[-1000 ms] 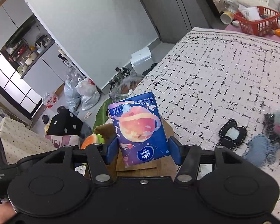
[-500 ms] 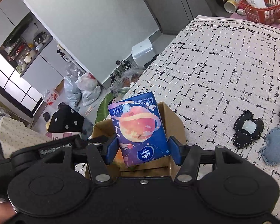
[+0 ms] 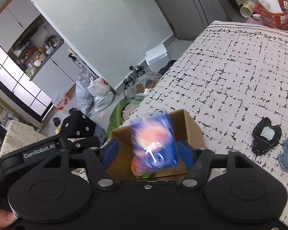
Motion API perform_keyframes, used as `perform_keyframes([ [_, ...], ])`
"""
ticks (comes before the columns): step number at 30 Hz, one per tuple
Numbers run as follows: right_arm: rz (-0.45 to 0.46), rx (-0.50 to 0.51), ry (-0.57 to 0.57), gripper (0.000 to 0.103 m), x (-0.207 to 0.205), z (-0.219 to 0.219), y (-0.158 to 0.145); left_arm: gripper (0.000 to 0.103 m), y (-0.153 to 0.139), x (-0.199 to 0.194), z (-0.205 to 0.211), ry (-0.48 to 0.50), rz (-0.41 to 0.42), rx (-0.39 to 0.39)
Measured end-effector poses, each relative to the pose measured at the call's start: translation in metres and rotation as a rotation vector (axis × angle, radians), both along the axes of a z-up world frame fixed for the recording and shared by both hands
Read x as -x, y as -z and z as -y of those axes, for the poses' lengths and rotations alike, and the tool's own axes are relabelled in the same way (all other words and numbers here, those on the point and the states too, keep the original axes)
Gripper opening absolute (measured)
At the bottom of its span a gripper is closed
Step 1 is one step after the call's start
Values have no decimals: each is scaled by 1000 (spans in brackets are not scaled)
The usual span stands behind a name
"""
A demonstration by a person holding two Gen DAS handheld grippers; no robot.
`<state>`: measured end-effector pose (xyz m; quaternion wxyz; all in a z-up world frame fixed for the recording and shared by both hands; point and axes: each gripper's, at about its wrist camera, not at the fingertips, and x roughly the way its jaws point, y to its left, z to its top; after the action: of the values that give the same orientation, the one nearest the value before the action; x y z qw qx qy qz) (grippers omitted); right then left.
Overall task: Organize soft objects
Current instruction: 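Open the left tool over the box while the right tool releases the card pack into it, then move the right tool to the grey-blue fluffy plush and grasp it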
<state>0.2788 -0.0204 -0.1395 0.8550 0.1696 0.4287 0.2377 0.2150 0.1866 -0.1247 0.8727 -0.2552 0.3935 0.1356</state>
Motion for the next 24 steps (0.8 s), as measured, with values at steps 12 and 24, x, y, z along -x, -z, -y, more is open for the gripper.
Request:
perform_keyframes([
  [12,39,64,102,91,20,44,-30,92,-26,28,16,-27,59,-43],
  [24,38,70,137,103,42,95,-60,92,-47,46,55,7,66,-37],
])
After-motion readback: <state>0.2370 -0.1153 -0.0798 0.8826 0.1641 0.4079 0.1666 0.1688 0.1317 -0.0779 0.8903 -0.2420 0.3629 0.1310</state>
